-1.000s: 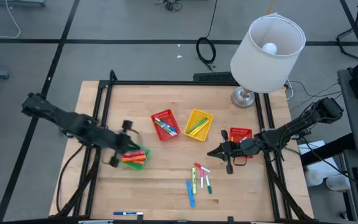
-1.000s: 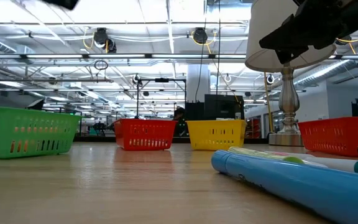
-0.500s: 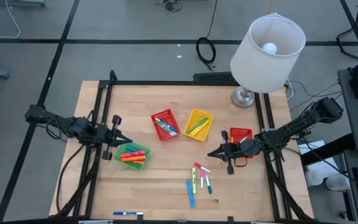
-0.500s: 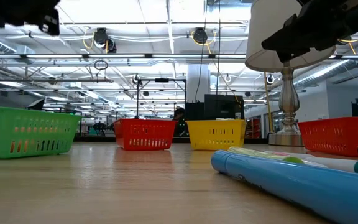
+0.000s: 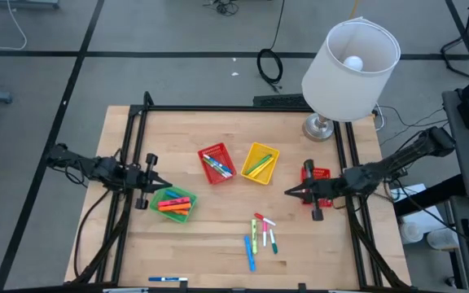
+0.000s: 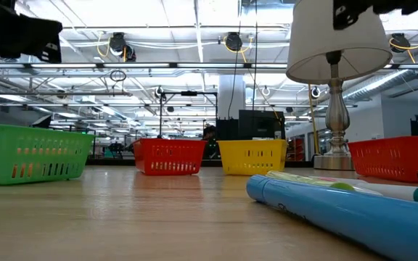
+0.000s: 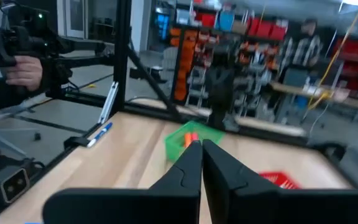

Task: Pick & Place Markers
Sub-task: Put the white and red marker into the right red bin

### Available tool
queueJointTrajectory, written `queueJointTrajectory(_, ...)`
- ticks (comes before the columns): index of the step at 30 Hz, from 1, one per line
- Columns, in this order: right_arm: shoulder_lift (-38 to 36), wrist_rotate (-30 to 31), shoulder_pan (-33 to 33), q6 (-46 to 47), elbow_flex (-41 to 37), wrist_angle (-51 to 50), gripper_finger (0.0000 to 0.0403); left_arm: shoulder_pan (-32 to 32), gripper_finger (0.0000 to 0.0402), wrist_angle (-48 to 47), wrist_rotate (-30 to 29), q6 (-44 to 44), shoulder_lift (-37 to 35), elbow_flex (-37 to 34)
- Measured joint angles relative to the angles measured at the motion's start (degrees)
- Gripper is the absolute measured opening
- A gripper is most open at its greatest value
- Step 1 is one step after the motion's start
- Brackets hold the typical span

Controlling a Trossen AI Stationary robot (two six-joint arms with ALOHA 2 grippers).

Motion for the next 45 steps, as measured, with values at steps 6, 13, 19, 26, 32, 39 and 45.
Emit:
queueJointTrajectory(6, -6.99, 0.00, -0.02, -6.92, -0.52, -2.90, 0.0000, 0.00, 0.0014, -2.31, -1.76, 0.99, 0.20, -0.61)
queueJointTrajectory(13, -8.05, -0.06, -1.69, -13.32, -8.66, 7.19, 0.0000, 0.00, 0.0020, -2.41, -4.64, 1.39, 0.22, -0.61)
queueJointTrajectory(19, -7.42, -1.24, -4.02, -16.64, -13.91, 18.10, 0.0000, 0.00, 0.0021, -0.18, -7.89, 7.28, 0.22, -0.61)
queueJointTrajectory(26, -2.28, -1.72, -4.38, -10.49, -10.90, 16.50, 0.0000, 0.00, 0.0021, 8.73, -10.54, 6.32, 0.22, -0.61)
queueJointTrajectory(32, 11.94, -2.74, 0.93, -7.15, 6.24, -6.35, 0.0000, 0.00, 0.0021, 18.08, -10.60, -1.24, 0.22, -0.61)
queueJointTrajectory(39, 34.42, 7.45, 7.90, 0.63, 27.82, -23.34, 0.0000, 0.00, 0.0021, 14.49, -10.60, -3.11, 0.22, -0.59)
queueJointTrajectory(45, 50.32, 7.82, 13.45, 12.30, 51.04, -41.06, 0.0000, 0.00, 0.0021, 11.10, -10.60, -6.23, 0.24, -0.59)
